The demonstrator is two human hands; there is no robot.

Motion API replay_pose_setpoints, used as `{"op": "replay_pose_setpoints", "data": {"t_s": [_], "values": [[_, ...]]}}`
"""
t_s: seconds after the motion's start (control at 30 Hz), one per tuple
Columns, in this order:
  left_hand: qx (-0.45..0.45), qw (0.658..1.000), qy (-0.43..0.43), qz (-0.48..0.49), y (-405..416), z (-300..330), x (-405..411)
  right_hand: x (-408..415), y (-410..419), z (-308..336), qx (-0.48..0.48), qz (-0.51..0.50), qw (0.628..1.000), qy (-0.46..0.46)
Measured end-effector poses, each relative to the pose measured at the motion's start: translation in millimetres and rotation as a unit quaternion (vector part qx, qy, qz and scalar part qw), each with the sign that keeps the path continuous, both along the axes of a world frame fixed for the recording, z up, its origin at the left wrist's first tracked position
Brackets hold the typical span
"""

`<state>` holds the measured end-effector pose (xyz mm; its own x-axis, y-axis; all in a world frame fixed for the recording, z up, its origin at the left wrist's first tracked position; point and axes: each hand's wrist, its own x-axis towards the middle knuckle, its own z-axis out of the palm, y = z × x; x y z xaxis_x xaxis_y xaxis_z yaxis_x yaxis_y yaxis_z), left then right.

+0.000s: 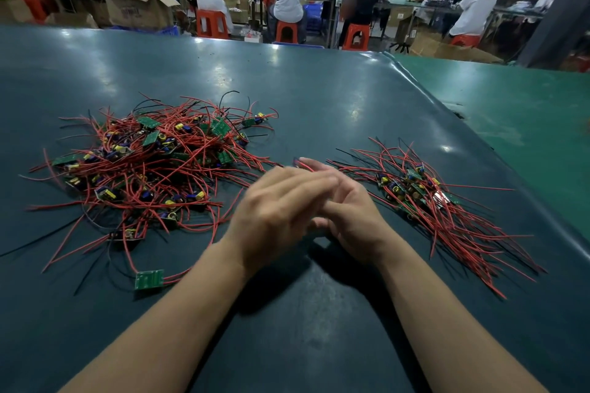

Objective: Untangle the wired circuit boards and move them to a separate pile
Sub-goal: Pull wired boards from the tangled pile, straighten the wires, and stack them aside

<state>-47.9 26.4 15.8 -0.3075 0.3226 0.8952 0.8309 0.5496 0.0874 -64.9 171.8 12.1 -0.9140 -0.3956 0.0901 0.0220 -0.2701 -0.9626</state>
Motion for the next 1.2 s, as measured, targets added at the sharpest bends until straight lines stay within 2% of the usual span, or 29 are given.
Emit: {"op": "replay_pose_setpoints", "data": {"t_s": [0.07, 0.23, 0.33, 0.43, 0.5, 0.57, 0.67, 0.87, 0.93, 1.0, 1.07, 1.2], "values": [[-0.026, 0.999, -0.011, -0.032, 5.1, -1.3, -0.1, -2.8, 0.5, -1.7, -0.010, -0.032, 0.999, 0.003], [-0.030, 0.999, -0.001, -0.033, 9.4, -0.9, 1.9, -4.1, -1.6, -0.9, 0.025, -0.168, 0.984, 0.058], [0.020, 0.999, -0.037, -0.033, 10.0, 2.4, 8.5, -6.1, -1.1, 4.9, -0.060, -0.232, 0.971, 0.005], [0.016, 0.996, -0.089, -0.014, 5.9, -1.1, 11.8, -9.9, 6.4, 9.7, -0.176, -0.233, 0.954, -0.075], [-0.047, 0.992, -0.117, 0.027, 6.5, -5.6, 10.5, -10.8, 11.1, 11.8, -0.205, -0.224, 0.947, -0.100], [-0.069, 0.981, -0.168, 0.063, 7.7, -7.8, 8.9, -9.9, 12.5, 13.9, -0.221, -0.190, 0.949, -0.120], [-0.023, 0.969, -0.218, 0.118, 8.3, -10.0, 4.8, -6.4, 12.2, 16.2, -0.242, -0.123, 0.952, -0.139], [0.060, 0.958, -0.260, 0.103, 8.7, -10.5, 3.0, -4.3, 12.9, 19.5, -0.254, -0.083, 0.955, -0.133], [0.145, 0.940, -0.306, 0.045, 9.3, -9.1, 2.8, -3.4, 11.6, 18.7, -0.222, -0.072, 0.965, -0.121], [0.256, 0.893, -0.368, -0.036, 10.9, -4.5, 2.2, -2.8, 9.7, 16.7, -0.173, -0.066, 0.978, -0.092], [0.346, 0.848, -0.393, -0.082, 11.1, -2.5, -1.7, -1.8, 7.0, 14.9, -0.132, -0.065, 0.987, -0.069], [0.434, 0.794, -0.410, -0.114, 9.3, -2.4, -9.2, -3.2, 4.7, 14.1, -0.138, -0.103, 0.984, -0.055]]}}
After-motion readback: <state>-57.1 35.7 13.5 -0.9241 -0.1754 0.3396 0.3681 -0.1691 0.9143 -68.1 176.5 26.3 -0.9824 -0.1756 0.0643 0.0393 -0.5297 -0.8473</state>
